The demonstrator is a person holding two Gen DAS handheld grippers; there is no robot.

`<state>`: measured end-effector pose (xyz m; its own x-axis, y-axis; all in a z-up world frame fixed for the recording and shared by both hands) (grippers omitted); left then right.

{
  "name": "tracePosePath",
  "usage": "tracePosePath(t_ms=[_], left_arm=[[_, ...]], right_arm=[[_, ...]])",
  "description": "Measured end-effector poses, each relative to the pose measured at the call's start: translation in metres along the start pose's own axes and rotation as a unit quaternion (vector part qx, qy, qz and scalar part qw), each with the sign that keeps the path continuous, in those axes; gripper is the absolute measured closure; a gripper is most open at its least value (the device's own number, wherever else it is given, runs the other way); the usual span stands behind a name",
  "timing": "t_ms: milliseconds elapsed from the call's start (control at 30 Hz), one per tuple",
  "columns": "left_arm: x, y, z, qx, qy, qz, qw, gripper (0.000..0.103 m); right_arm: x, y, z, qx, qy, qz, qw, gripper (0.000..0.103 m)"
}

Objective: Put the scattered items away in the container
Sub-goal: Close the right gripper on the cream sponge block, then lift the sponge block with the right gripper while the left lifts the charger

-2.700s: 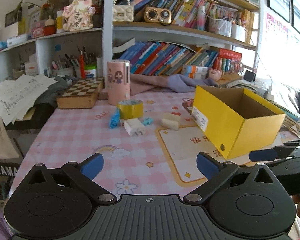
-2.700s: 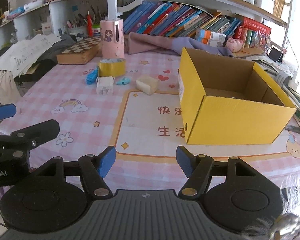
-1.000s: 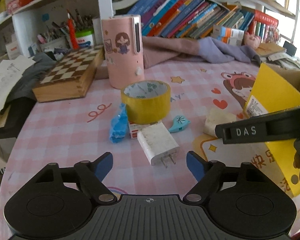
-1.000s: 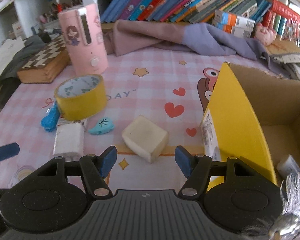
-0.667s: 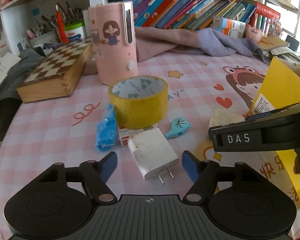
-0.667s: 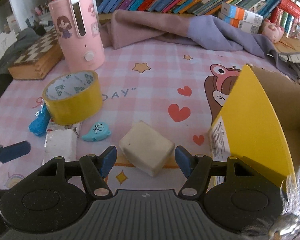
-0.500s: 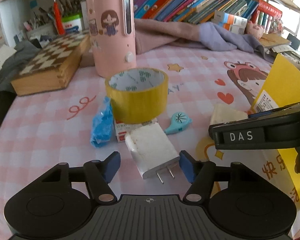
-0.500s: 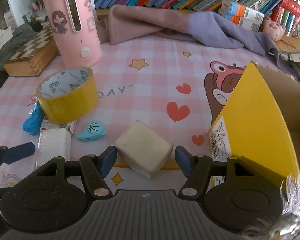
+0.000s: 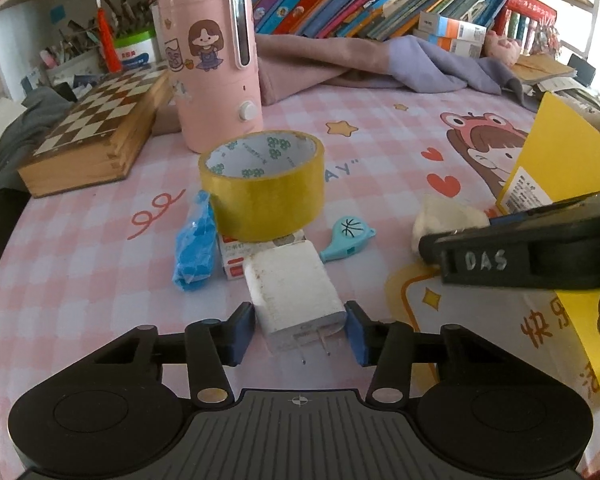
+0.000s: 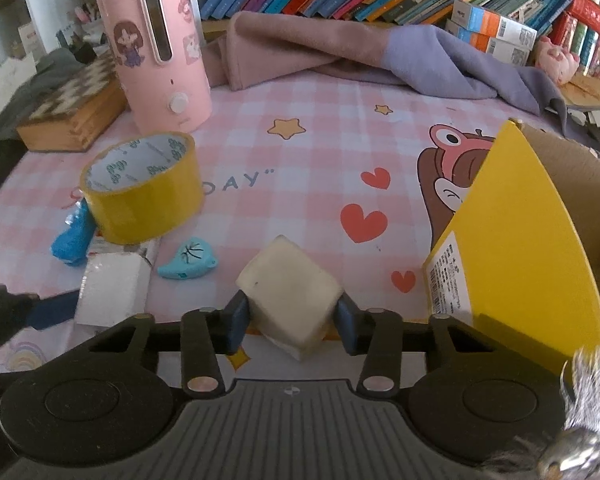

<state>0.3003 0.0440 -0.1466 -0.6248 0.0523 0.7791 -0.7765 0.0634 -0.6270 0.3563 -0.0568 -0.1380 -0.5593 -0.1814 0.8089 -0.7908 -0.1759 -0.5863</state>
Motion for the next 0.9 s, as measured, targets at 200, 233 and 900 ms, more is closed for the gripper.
tracePosePath(t_ms=[200, 233, 900], left_arm=[[0.025, -0.001, -0.002, 0.004, 0.001, 0.020, 0.9998, 0.056], [0.028, -0.002, -0.002, 0.005, 0.001, 0.023, 0.9997, 0.056], [0.117, 0.006, -0.015, 0.076, 0.026, 0.092, 0.9926, 0.056]], right_arm=[[0.021, -0.002, -0.002, 0.000, -0.013, 0.019, 1.000, 0.066], [0.024, -0.002, -0.003, 0.000, -0.016, 0.020, 1.000, 0.066], [0.104, 0.013, -0.019, 0.024, -0.054, 0.074, 0.996, 0.067]])
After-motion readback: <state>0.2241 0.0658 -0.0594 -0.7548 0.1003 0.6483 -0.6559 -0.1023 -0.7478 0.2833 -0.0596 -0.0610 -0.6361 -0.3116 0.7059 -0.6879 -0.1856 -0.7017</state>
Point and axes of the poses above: each gripper's, at about its wrist camera, not at the fingertips, and x roughly against the way its jaws point, z to its right, y to its underside, the point moved 8 cm from there along -x, roughly the way its jaws point, and after that the axes turned 1 degree about x, right-handed, at the moved point
